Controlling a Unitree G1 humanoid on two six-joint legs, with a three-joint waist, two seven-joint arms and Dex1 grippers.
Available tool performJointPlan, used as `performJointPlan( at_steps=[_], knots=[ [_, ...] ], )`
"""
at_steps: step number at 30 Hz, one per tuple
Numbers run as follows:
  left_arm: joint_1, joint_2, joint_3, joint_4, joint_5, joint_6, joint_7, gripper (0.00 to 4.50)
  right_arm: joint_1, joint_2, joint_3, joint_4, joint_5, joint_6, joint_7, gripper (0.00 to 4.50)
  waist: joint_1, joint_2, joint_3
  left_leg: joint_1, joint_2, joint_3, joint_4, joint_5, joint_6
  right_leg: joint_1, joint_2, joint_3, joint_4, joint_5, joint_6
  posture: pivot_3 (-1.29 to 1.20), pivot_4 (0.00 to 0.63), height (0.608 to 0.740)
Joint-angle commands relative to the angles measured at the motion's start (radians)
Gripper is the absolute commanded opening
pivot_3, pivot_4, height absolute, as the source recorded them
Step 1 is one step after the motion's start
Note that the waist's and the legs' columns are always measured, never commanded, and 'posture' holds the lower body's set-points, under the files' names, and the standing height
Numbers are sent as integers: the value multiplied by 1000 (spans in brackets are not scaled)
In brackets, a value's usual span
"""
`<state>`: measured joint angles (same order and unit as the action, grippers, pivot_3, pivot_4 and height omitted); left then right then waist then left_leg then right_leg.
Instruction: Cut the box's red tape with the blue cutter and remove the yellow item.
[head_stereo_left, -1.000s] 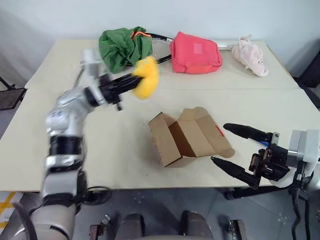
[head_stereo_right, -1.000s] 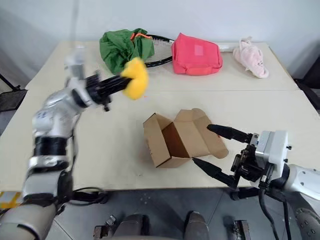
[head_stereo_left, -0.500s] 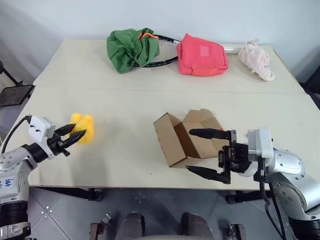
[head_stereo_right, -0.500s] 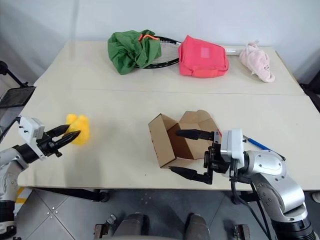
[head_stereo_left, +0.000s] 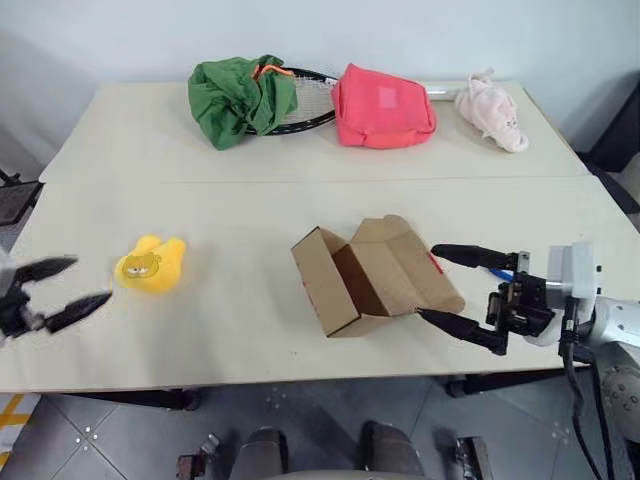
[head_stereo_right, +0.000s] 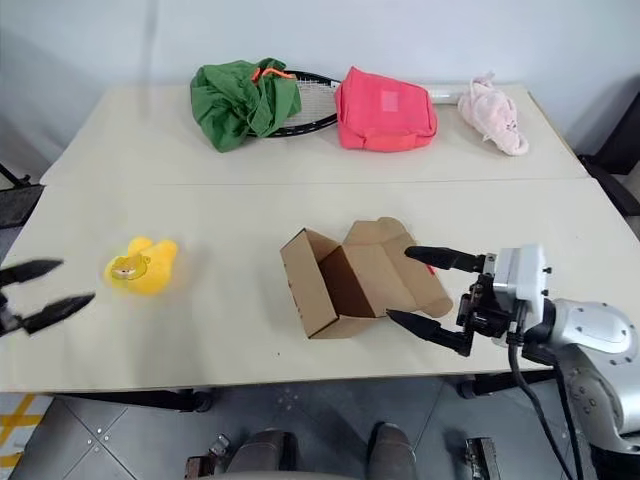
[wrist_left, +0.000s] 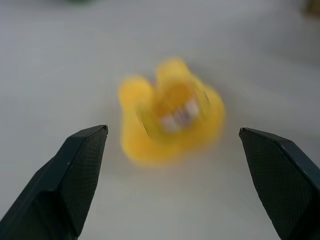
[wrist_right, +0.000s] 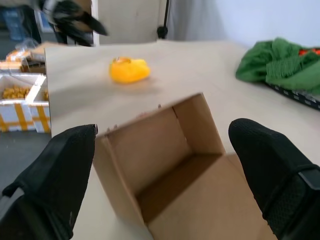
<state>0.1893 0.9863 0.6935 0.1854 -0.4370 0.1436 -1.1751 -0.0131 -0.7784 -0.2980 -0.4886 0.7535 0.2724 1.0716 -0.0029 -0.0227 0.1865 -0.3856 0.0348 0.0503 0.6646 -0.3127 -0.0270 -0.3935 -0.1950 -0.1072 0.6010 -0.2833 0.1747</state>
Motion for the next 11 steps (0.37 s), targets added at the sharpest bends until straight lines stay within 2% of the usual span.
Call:
performJointPlan(
  at_steps=[1,5,11],
  knots=[
    [61,-43,30,8,34,-134,-16,4473,37,3,1,-49,-20,-35,25,4500,1,0,0,0,0,1,0,0,0,0,0,0,0,0,0,0,150,740],
    [90,-142,22,-129,1,-163,41,4473,70,50,29,-91,-42,-53,-21,4500,16,-2,-1,-1,0,1,4,-1,2,2,0,0,-5,0,0,0,150,740],
    [74,-178,-12,-261,-41,-112,83,4473,99,52,49,-95,-77,-83,-2,4500,24,-3,-2,-1,0,2,4,-1,2,2,0,0,-5,1,-1,0,150,740]
  ],
)
